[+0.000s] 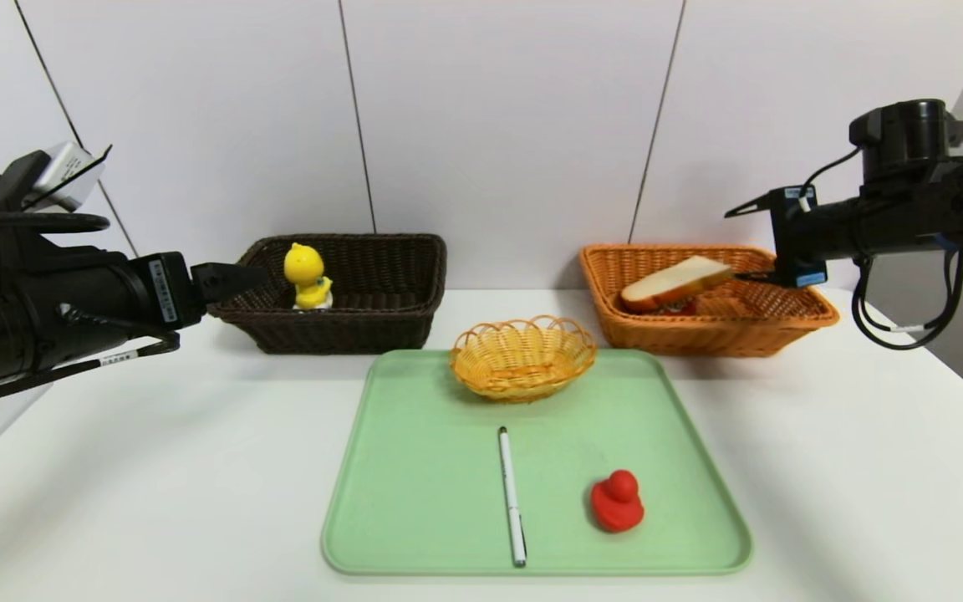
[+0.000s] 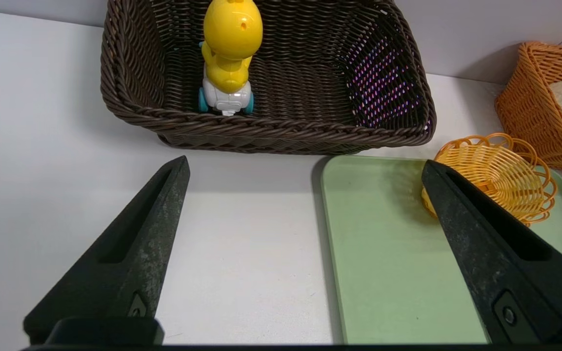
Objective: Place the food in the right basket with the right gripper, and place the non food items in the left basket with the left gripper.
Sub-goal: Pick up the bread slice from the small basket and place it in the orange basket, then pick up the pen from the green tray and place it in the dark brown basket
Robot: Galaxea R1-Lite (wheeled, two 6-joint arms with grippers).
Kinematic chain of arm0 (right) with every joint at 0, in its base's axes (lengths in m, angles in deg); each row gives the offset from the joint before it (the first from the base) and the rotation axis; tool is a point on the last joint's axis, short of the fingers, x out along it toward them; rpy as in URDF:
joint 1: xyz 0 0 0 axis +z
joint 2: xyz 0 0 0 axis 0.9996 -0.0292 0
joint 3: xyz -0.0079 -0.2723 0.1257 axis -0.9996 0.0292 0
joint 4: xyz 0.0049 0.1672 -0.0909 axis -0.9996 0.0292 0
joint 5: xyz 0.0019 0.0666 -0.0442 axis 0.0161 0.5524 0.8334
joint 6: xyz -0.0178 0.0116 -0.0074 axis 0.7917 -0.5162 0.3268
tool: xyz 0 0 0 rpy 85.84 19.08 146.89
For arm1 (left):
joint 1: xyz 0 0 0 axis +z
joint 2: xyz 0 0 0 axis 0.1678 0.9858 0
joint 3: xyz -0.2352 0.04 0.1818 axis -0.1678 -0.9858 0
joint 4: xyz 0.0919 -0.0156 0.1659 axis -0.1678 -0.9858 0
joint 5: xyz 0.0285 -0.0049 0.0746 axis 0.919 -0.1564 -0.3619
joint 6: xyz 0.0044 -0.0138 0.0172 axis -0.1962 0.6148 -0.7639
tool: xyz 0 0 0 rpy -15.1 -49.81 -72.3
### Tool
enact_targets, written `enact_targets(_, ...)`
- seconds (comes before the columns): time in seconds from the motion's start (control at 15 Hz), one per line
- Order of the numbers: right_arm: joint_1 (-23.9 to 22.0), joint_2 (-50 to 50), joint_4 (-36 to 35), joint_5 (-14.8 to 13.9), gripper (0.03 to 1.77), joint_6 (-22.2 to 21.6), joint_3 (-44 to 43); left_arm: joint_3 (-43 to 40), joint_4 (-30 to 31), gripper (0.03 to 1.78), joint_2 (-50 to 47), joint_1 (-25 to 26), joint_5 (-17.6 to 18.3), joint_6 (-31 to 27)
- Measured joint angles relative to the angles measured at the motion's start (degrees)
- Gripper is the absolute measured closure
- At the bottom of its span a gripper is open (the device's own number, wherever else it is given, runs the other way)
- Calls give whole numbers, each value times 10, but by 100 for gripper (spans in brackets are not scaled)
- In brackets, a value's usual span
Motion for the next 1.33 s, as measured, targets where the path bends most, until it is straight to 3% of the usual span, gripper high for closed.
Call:
enact_targets(0.2,1,35,49,0,39,7,-9,6,-3,12,-4,0,-1,-1)
enact_targets(0.33,4,67,102,-2,32,44,-14,8,-4,12,-8,0,-1,-1)
enact_targets(0.53,17,131,132,-3,25,142,2,8,-27,12,-22,-15,-3,-1)
enact_targets(0.67,41,177,191,-6,21,235,7,7,-61,12,-38,-34,-4,1)
enact_targets(0.87,93,233,272,-34,17,347,9,5,-104,12,-67,-55,-4,6)
enact_targets(1.0,119,264,304,-39,15,397,10,5,-142,12,-89,-86,-5,25)
enact_targets(1.13,145,291,326,-40,14,411,19,8,-183,12,-104,-133,-23,49)
enact_targets(1.33,205,327,374,-76,12,422,53,24,-232,12,-107,-241,-97,86)
